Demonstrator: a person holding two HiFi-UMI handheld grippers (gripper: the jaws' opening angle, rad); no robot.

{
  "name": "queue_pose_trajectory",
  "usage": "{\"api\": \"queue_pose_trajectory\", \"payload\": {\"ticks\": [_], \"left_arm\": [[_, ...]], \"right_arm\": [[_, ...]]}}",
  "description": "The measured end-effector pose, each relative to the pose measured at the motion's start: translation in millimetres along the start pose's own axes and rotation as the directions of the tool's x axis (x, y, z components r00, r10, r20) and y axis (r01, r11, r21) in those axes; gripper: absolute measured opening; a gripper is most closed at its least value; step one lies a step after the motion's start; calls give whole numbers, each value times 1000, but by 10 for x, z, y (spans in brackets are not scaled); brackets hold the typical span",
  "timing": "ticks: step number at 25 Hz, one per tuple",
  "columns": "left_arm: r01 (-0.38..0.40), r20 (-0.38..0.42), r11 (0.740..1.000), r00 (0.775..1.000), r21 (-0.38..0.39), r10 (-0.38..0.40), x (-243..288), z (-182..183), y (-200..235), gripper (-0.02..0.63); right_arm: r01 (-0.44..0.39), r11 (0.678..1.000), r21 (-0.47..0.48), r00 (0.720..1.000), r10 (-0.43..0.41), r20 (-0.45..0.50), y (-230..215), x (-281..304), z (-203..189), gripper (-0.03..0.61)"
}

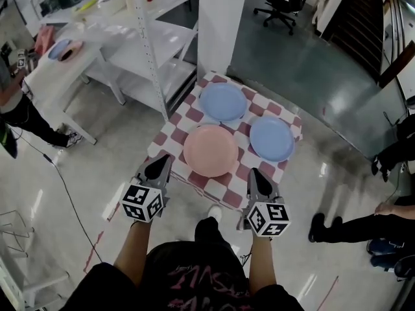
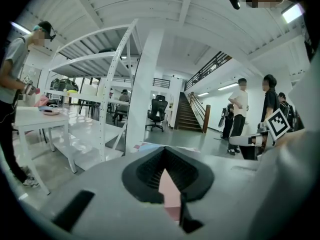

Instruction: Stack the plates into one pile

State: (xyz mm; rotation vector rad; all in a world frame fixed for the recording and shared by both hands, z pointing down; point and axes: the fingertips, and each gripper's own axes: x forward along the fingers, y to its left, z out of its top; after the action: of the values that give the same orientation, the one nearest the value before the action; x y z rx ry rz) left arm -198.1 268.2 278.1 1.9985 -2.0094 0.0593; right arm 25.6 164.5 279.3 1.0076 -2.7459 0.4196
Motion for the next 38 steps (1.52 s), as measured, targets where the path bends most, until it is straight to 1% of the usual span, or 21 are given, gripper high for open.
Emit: {"api": "queue_pose_trajectory", "payload": {"ticks": [4, 9, 13, 18, 25, 31, 38], "left_arm": [[-16, -20, 1000, 1000, -10, 16, 264, 12, 23, -2], [-33, -56, 999, 998, 13, 34, 600, 11, -30, -2], [-58, -82, 998, 995, 11, 59, 856, -5, -74, -2], [-72, -107, 996, 991, 44, 76, 1106, 18, -158, -2], [-93, -143, 995, 985, 41, 98, 1215, -51, -190, -2], [-119, -160, 992, 979, 37, 124, 1175, -131, -141, -2], [-117, -173, 993, 977, 32, 121, 1185, -244, -74, -2]], "right_arm": [[-13, 1000, 9, 1000, 13, -21, -198, 212, 37, 11], [-27, 999, 24, 999, 28, -42, -522, 441, 70, 11], [-45, 998, 36, 997, 47, -64, -779, 583, 73, 11], [-59, 997, 53, 994, 64, -85, -1044, 761, 104, 11], [-93, 993, 66, 989, 100, -112, -1145, 917, 56, 11], [-120, 990, 73, 982, 130, -140, -1101, 960, -72, 11], [-113, 990, 82, 979, 126, -163, -1064, 1015, -190, 11]]}}
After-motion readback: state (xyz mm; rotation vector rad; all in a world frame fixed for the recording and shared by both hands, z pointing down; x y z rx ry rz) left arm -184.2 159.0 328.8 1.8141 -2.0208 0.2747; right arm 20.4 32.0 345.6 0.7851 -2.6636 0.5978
